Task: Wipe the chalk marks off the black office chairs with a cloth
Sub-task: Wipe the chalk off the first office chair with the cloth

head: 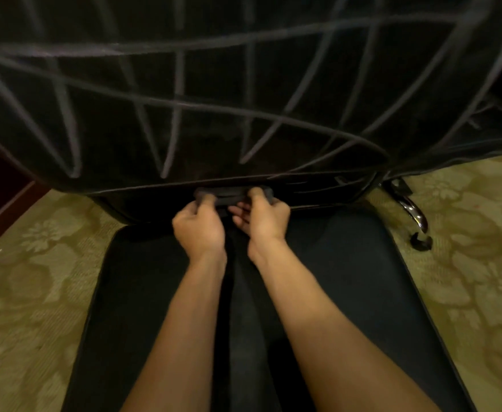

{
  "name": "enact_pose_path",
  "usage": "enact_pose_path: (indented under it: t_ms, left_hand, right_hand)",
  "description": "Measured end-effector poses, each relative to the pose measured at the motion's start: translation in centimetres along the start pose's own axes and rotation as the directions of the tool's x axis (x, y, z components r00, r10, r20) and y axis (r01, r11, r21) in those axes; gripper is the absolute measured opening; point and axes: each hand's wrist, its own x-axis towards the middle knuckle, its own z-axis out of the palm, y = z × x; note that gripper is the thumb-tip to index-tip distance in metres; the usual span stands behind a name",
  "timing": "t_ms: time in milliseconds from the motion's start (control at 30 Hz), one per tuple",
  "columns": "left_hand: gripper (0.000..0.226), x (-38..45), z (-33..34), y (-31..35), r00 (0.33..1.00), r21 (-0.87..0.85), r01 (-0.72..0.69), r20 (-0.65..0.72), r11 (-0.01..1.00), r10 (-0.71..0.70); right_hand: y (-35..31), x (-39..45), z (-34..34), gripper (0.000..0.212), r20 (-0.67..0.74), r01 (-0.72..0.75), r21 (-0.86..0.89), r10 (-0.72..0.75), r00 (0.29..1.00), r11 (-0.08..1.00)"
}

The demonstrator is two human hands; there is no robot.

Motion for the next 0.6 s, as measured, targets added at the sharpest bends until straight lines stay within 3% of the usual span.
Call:
enact_pose_path:
  t_ms: [133, 367, 433, 533, 600]
  left_hand:
    - [0.027, -3.0, 3.3, -0.6, 0.995, -0.014, -0.002, 0.1, 1.0, 0.004]
    - [0.035, -8.9, 10.0, -2.9, 0.923, 0.196, 0.042, 0.368, 0.98, -0.113]
    - [0.034, -9.4, 10.3, -2.5, 0.935, 0.218, 0.035, 0.337, 0.975, -0.109]
    - [0.031, -8.9, 8.9, -1.9, 0.992, 0.099, 0.063, 0.102, 0.993, -0.073]
    - [0.032, -8.9, 8.4, -1.7, 0.999, 0.026, 0.039, 0.015, 0.999, -0.04]
  right_hand:
    - [-2.4, 1.3, -3.6, 0.011, -0.087, 0.099, 0.028, -0.097, 0.992, 0.995]
    - [-8.6, 2.6, -12.5, 0.01, -0.201, 0.211, 0.118, -0.185, 0.962, 0.97]
    - [-8.9, 3.2, -12.7, 0.013, -0.189, 0.174, 0.157, -0.143, 0.971, 0.972]
    - [-7.5, 3.6, -11.1, 0.016, -0.023, 0.02, 0.12, -0.017, 1.0, 0.993]
    - [-6.8, 3.6, -10.2, 0.012, 0.054, -0.018, 0.072, 0.015, 0.998, 0.997]
